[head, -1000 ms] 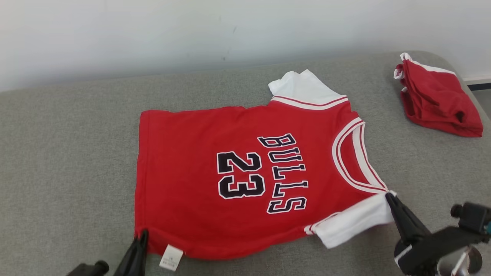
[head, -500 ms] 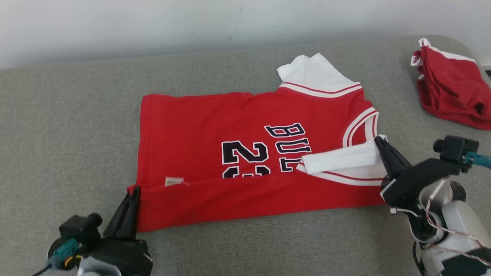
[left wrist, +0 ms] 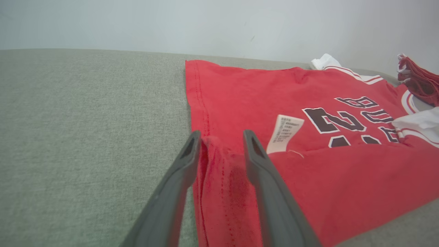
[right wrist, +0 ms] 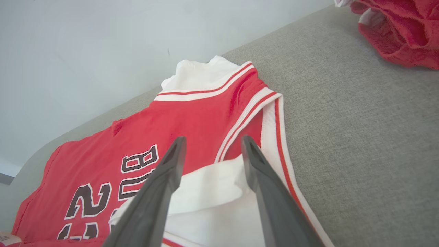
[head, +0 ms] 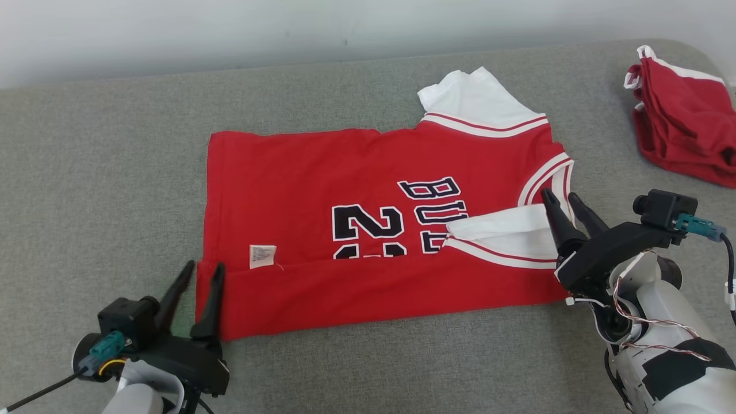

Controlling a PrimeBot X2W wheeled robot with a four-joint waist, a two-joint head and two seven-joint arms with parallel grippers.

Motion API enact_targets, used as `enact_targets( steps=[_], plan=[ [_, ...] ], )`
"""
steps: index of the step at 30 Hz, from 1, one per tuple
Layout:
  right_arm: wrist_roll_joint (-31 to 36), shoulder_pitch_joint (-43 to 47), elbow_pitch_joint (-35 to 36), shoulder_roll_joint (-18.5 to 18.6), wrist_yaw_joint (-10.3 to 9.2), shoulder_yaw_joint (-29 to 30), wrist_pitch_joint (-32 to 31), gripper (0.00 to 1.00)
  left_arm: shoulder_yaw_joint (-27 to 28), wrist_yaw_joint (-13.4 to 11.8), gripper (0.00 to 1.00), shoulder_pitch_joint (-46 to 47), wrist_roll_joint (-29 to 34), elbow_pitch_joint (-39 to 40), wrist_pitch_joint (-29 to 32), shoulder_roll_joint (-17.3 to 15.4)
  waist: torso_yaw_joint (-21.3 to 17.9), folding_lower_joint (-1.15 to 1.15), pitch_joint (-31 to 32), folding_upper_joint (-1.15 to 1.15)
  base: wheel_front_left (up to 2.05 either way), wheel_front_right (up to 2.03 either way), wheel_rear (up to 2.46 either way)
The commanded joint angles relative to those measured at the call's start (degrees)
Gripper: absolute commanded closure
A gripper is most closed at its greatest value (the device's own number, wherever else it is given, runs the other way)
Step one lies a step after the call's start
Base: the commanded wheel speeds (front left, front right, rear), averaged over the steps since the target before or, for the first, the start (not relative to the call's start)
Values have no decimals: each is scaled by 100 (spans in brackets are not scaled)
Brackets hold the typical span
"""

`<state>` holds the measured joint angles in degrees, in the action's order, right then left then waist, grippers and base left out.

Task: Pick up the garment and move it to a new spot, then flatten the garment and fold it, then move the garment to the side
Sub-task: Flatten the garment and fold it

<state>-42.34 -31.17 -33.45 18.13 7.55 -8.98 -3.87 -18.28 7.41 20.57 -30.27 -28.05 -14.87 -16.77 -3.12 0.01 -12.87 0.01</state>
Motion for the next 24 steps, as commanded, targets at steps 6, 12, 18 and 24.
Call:
enact_targets(
  steps=[6,12,18,24],
  plan=[
    [-240,262,106,258,-17,-307,473,0,347,-61,0,-289,169,283,-31,96,-47,-1,131,-1,0,0,0],
    [-170,990,552,755,-17,-694,843,0,698,-133,0,-908,377,805,-33,271,-51,-1,233,-1,0,0,0],
    [-81,1443,742,946,-17,-650,966,0,797,-153,0,-1330,538,938,-33,398,-83,-1,176,-1,0,0,0],
    [169,1520,612,909,-17,-635,1063,0,808,-172,0,-1345,755,794,-34,450,-86,-1,107,-1,0,0,0]
  ],
)
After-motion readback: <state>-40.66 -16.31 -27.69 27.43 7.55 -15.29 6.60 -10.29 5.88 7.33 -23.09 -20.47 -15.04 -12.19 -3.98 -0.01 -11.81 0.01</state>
